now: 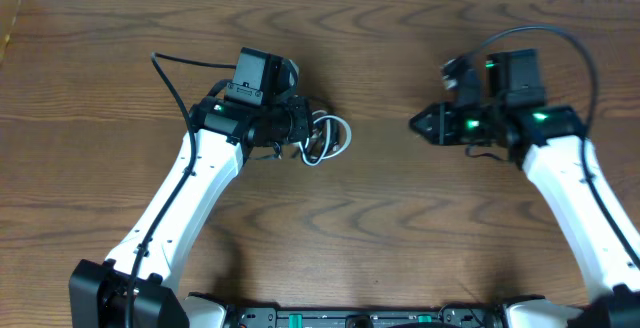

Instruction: Untangle cables

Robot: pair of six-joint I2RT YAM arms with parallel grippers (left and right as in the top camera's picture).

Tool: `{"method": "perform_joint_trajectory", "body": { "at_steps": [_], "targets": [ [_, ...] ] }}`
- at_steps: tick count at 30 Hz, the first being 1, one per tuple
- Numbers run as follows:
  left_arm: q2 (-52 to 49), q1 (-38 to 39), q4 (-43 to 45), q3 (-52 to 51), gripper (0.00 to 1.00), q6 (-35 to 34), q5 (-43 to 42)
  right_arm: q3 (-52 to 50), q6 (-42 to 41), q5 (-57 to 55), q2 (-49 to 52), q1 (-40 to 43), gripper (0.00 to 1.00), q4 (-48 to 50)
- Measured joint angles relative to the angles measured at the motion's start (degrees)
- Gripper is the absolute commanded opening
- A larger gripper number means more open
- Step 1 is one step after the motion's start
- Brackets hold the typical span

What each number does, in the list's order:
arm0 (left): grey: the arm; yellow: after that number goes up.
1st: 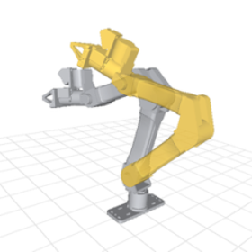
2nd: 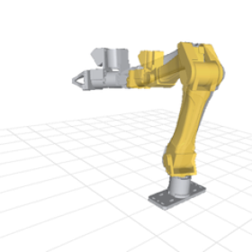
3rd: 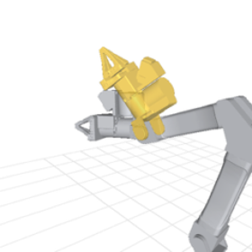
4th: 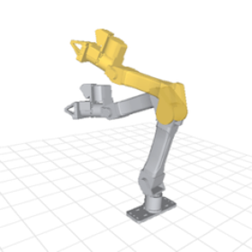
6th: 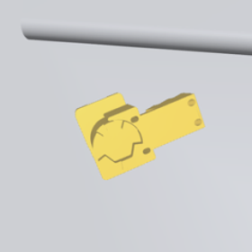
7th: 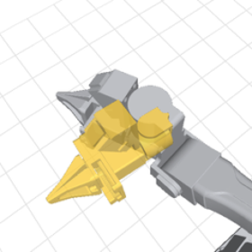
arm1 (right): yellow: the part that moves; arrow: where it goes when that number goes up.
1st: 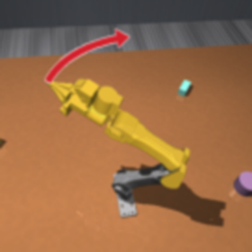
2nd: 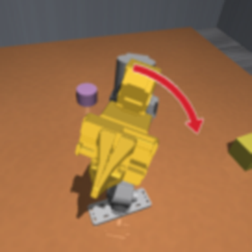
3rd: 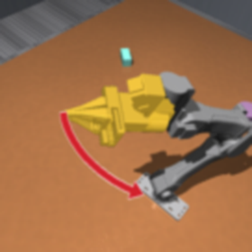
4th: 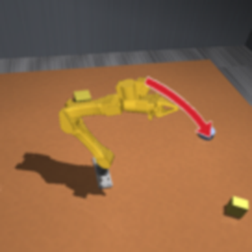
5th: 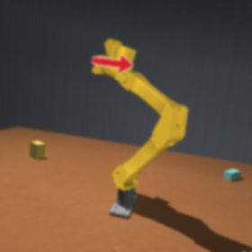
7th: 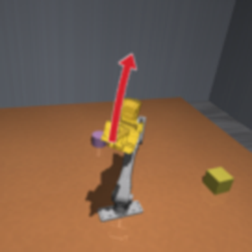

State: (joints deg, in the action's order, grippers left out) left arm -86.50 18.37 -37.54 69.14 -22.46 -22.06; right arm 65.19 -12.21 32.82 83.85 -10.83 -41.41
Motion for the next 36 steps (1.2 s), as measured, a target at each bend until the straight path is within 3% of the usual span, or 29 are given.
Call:
{"method": "perform_joint_trajectory", "body": {
  "at_steps": [2,4,10,15,20,31,32,34,36],
  "targets": [
    [0.02,0.00,0.83,0.00,0.07,0.70,-1.79,-0.02,1.66,0.42,1.73,-1.44,0.64,0.96],
    [0.02,0.00,1.09,0.00,0.08,1.38,-3.78,-0.04,3.21,1.70,2.67,-2.38,0.70,3.37],
    [0.02,0.00,2.32,0.00,0.08,1.18,-9.84,-0.02,6.21,3.69,3.69,-4.15,0.71,8.28],
    [0.02,0.00,2.73,0.00,0.07,-2.86,-11.76,-0.02,7.04,3.80,6.97,-6.19,0.71,10.12],
    [0.02,0.00,2.75,0.00,0.08,-5.51,-12.39,-0.04,3.34,3.74,10.12,-7.19,0.70,14.05],
    [0.00,0.00,2.99,0.00,0.07,-6.23,-12.37,-0.02,-15.69,0.83,16.33,-11.96,0.54,21.59],
    [0.02,0.00,2.99,0.00,0.08,-6.21,-12.37,-0.02,-16.83,0.42,17.09,-12.48,0.49,22.16],
    [0.02,0.00,3.02,0.00,0.07,-6.16,-12.35,-0.02,-18.40,-0.31,18.43,-13.33,0.27,23.08],
    [0.02,-0.02,3.02,0.00,0.07,-5.57,-12.35,-0.02,-19.37,-1.49,19.41,-13.86,0.13,22.93]
  ]
}}
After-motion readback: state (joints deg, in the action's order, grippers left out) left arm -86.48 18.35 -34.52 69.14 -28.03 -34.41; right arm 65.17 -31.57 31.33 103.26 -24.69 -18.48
